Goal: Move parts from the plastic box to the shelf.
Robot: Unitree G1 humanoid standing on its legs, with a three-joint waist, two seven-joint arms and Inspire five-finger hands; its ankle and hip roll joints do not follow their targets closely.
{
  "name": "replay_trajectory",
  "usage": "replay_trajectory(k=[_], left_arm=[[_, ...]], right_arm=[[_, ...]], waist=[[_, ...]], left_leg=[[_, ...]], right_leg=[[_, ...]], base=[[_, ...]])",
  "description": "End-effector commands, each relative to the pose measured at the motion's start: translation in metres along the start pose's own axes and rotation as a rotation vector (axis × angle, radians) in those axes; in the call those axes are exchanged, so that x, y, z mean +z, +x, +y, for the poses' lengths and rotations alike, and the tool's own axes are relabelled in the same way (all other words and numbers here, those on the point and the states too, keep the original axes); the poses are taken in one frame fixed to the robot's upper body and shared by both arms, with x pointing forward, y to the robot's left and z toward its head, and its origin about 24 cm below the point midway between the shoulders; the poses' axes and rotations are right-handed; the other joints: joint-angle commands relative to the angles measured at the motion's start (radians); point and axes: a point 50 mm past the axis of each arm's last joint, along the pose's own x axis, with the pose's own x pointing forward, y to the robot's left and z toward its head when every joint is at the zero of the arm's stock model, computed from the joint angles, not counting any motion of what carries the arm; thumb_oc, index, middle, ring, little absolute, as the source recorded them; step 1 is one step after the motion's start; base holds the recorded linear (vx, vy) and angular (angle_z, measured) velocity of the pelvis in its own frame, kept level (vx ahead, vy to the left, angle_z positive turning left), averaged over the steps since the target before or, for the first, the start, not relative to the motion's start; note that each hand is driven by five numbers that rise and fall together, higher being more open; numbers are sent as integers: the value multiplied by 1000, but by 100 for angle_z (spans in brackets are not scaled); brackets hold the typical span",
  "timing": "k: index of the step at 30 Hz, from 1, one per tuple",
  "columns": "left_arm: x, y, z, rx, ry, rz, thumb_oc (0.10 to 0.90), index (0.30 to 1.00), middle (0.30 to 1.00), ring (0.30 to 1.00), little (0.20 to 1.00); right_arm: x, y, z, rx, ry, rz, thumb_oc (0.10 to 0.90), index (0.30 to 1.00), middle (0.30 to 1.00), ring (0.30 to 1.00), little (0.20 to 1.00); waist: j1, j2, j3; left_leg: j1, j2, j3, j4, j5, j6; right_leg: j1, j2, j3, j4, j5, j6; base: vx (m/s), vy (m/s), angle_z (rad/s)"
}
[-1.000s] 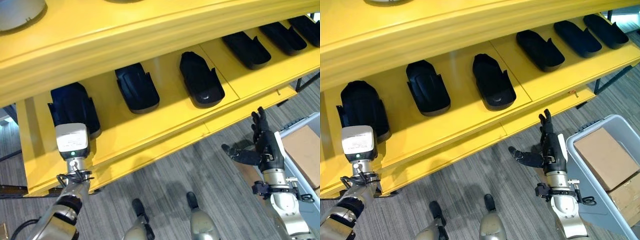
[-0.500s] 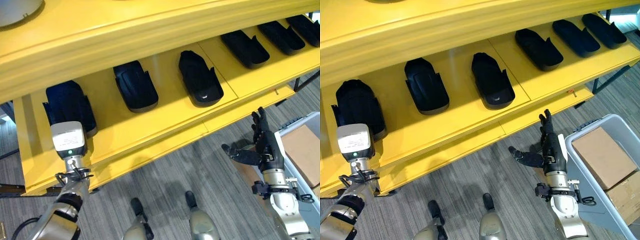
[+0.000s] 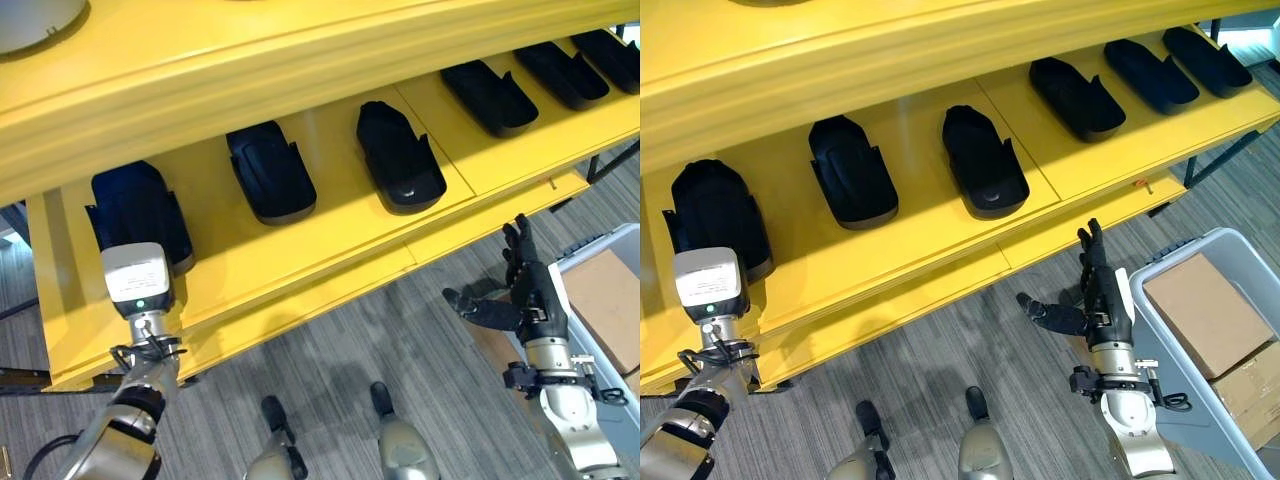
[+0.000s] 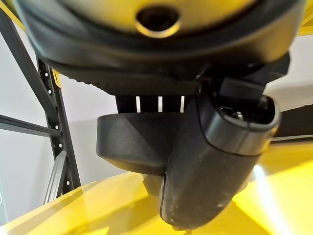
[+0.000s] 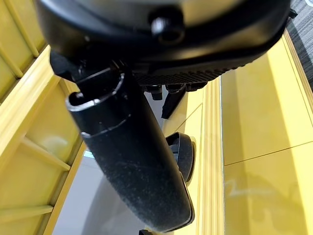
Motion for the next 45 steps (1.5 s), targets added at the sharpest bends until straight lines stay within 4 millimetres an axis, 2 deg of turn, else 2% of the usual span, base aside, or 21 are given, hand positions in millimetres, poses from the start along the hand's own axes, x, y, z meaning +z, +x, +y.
replay_trajectory(k=[1,19,38,45], left_arm=[[-36,2,-5,-93,79,109,900,1000,1000,1000,1000],[-32,-7,-8,-83,77,104,900,1000,1000,1000,1000],[-33,7,13,167,86,92,900,1000,1000,1000,1000],[-32,13,19,211,94,80,900,1000,1000,1000,1000]], right_arm=[[42,23,-11,-20,-35,-259,900,1000,1000,1000,1000],[40,22,-6,-7,-39,-243,900,1000,1000,1000,1000],[36,16,-4,15,-35,-227,900,1000,1000,1000,1000],[36,14,-4,12,-34,-229,900,1000,1000,1000,1000]], waist=[[13,-20,-39],[16,-16,-50],[19,-16,-61],[18,-15,-60]], left_leg=[[-7,73,0,232,-235,-16],[7,70,-3,229,-236,-15],[18,69,-6,226,-239,-16],[21,69,-5,225,-238,-17]], right_leg=[[-118,-42,-31,144,-76,-4],[-106,-46,-33,146,-80,-4],[-98,-47,-37,151,-85,-2],[-98,-47,-36,153,-86,-2]], base=[[0,0,0],[0,0,0],[0,0,0],[0,0,0]])
